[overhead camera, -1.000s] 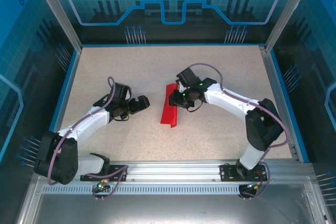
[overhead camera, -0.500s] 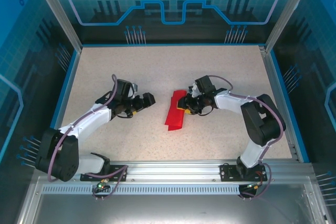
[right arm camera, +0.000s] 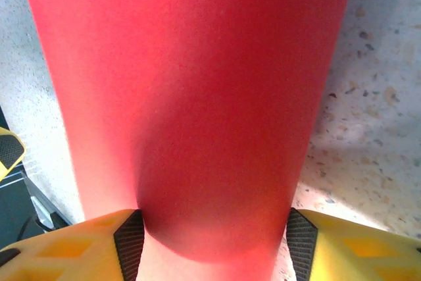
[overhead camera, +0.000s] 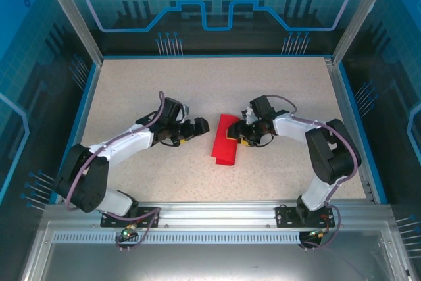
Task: Fold a paper plane with a square sheet of paper (pick it up from the middle)
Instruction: Fold the square sheet of paper in half at the center of the table.
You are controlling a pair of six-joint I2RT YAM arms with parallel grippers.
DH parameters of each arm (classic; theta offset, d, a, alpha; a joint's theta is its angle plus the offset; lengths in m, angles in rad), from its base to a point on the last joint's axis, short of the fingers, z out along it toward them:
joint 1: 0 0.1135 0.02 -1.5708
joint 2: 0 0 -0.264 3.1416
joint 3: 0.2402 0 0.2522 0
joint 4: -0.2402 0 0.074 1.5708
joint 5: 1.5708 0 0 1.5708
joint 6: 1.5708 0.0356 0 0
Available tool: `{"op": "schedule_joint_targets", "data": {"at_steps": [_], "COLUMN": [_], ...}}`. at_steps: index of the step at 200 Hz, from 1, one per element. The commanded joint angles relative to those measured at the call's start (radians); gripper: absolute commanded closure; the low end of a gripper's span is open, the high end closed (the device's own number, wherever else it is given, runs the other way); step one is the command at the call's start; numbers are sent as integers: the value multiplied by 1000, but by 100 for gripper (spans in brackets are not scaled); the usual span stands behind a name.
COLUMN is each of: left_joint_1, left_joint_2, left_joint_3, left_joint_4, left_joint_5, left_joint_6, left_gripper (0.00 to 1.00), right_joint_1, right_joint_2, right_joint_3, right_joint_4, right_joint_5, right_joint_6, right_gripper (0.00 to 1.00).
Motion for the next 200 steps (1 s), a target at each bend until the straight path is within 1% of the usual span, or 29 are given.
{"op": "schedule_joint_targets", "data": {"at_steps": [1,25,49,60,77,103,129,158,186,200], "left_joint_1": [-15,-25,-40,-52,-74,-99,-116,-121,-121,-121], "left_joint_2": [30,72,141,175,225,292,354,385,392,397], "left_joint_3": [39,37,39,44,68,101,130,137,127,120], "left_joint_4": [29,106,212,257,282,337,383,410,469,508], "left_joint_5": [62,137,216,248,265,308,345,356,379,389], "left_joint_6": [-23,-51,-106,-132,-143,-165,-193,-206,-219,-236], "left_gripper": [2,8,21,26,33,41,52,69,88,96], "right_joint_1": [-15,-39,-52,-57,-63,-66,-73,-94,-118,-131], "right_joint_2": [-30,-40,-37,-39,-40,-44,-49,-63,-84,-97], "right_joint_3": [-10,-47,-47,-79,-89,-103,-107,-134,-168,-185], "right_joint_4": [-74,-13,-1,8,20,37,40,77,120,135], "right_joint_5": [32,-26,-41,-44,-54,-72,-72,-90,-114,-122], "right_joint_6": [-51,-37,-35,-32,-28,-23,-21,4,25,33], "right_gripper": [36,34,34,34,34,33,33,33,32,32]}}
